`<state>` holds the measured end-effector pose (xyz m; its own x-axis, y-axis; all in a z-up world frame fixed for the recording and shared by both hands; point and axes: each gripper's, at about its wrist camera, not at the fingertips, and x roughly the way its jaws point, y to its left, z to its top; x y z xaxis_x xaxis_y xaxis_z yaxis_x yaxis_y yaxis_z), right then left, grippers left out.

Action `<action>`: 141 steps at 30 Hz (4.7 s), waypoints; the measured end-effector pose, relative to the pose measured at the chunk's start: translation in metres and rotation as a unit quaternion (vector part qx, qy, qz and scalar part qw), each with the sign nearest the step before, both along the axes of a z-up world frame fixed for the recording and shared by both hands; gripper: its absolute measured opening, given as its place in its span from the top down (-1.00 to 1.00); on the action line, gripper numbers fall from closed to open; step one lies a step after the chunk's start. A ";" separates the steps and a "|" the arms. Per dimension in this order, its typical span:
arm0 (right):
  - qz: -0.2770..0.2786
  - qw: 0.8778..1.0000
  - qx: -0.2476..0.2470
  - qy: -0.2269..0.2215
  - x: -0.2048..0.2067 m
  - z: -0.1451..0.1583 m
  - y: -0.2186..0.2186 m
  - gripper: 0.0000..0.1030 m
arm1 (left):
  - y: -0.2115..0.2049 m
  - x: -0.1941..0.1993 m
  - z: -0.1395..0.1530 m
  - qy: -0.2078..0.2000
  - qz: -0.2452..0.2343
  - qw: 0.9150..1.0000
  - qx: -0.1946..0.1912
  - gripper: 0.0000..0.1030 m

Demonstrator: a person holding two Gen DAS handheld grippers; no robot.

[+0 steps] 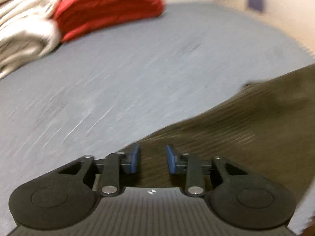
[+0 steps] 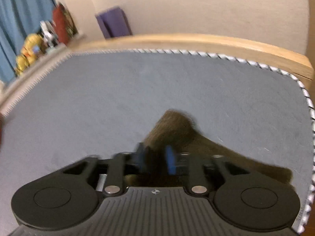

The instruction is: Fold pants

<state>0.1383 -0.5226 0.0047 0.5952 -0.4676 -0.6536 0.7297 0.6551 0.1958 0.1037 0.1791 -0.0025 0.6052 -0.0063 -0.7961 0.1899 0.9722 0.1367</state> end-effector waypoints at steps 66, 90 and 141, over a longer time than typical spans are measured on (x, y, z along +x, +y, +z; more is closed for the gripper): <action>-0.046 0.991 0.119 0.028 -0.159 -0.025 -0.071 0.00 | -0.140 -0.110 0.001 0.050 -0.407 0.911 -0.053 0.24; -0.073 0.975 0.188 -0.090 -0.158 -0.038 -0.063 0.65 | -0.107 -0.072 0.047 -0.056 -0.207 0.967 -0.139 0.11; 0.717 0.672 -0.154 0.103 -0.134 -0.034 0.479 0.00 | -0.111 0.013 0.028 0.052 -0.048 0.958 -0.277 0.23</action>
